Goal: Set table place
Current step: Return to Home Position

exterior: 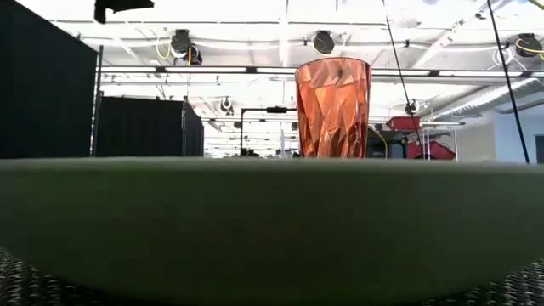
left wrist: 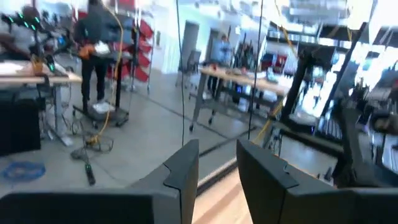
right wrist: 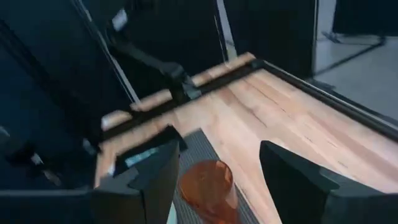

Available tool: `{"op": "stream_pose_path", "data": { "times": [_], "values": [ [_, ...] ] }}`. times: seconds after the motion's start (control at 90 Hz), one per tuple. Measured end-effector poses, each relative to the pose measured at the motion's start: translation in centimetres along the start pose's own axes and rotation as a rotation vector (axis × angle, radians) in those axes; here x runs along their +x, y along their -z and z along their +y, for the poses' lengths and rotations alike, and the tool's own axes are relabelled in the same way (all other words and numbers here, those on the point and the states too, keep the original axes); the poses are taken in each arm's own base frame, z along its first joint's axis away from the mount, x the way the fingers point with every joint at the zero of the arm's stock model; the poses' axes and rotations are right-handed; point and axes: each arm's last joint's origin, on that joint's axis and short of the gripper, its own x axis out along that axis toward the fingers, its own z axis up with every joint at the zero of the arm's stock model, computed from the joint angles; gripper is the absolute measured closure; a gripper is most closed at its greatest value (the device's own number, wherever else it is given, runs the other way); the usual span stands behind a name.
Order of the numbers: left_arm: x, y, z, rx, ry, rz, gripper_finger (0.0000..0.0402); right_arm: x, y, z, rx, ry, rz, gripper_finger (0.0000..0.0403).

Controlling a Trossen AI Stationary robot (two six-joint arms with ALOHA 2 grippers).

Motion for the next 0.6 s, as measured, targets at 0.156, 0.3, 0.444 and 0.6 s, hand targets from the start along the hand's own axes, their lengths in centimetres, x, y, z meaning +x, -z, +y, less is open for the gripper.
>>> {"op": "stream_pose_path", "data": {
  "times": [0.156,0.3,0.444,0.6],
  "values": [
    [-0.1,0.3,-0.1,0.0,0.084,-0.054,0.0308,-0.7,1.9,-2.6,0.042,-0.234,-0.264,0.0195],
    [0.4,1.0,-0.1,-0.001,0.152,-0.061,0.0308,-0.3,3.9,-4.0,-0.019,-0.378,-0.403,0.0195],
    [0.6,2.0,0.0,-0.043,0.2,-0.029,0.0308,1.3,5.4,-4.8,0.006,-0.329,-0.339,0.0195],
    [1.0,3.6,0.1,-0.093,0.309,-0.063,0.0308,3.1,5.8,-5.5,0.004,-0.378,-0.261,0.0195]
  ]
}}
